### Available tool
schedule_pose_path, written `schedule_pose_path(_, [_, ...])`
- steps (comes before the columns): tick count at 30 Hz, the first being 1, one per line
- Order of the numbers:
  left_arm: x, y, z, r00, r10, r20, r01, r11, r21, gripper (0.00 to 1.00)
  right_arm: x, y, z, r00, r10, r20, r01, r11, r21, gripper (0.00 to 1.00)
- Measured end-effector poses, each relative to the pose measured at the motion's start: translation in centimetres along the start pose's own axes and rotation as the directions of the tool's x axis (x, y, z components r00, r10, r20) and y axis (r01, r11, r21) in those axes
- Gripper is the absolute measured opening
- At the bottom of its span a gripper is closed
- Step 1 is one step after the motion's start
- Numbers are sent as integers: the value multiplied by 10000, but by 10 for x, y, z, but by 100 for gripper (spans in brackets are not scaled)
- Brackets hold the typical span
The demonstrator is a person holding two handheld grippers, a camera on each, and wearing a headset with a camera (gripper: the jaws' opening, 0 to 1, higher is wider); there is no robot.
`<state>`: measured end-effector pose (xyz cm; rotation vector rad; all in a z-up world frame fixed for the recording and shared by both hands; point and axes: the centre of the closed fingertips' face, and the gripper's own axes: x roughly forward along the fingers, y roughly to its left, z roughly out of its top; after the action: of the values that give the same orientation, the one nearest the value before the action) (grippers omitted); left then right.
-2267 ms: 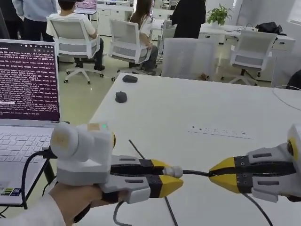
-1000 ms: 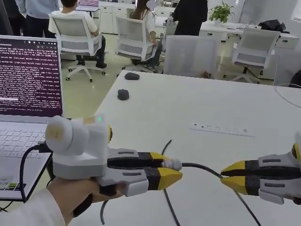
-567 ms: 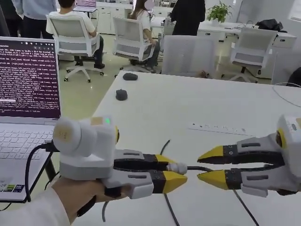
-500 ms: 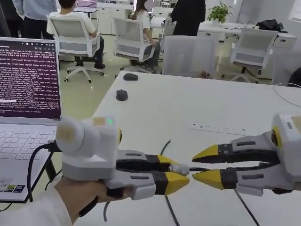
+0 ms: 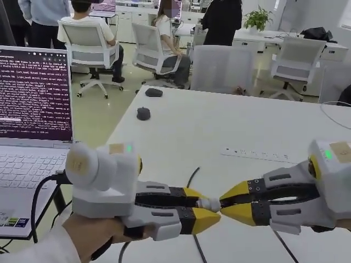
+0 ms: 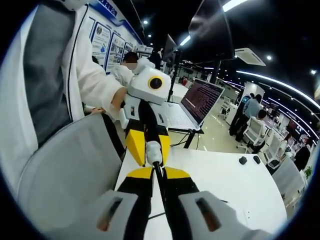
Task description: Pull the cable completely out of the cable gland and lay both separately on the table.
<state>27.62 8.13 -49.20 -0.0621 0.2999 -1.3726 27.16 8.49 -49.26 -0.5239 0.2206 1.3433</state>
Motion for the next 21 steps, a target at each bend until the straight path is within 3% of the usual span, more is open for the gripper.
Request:
schedule_pose_path(11, [-13,9,-2,9997,228,-5,-228,9997,-115,16,-16,-15,-25,9972,-661,-363,679,9963,520,5])
schedule_pose_path(21, [-21,13,-1,9990,430,94,-428,9988,-256,16,-37,-20,-56,9878,-1354,-765,1448,9802,1354,5])
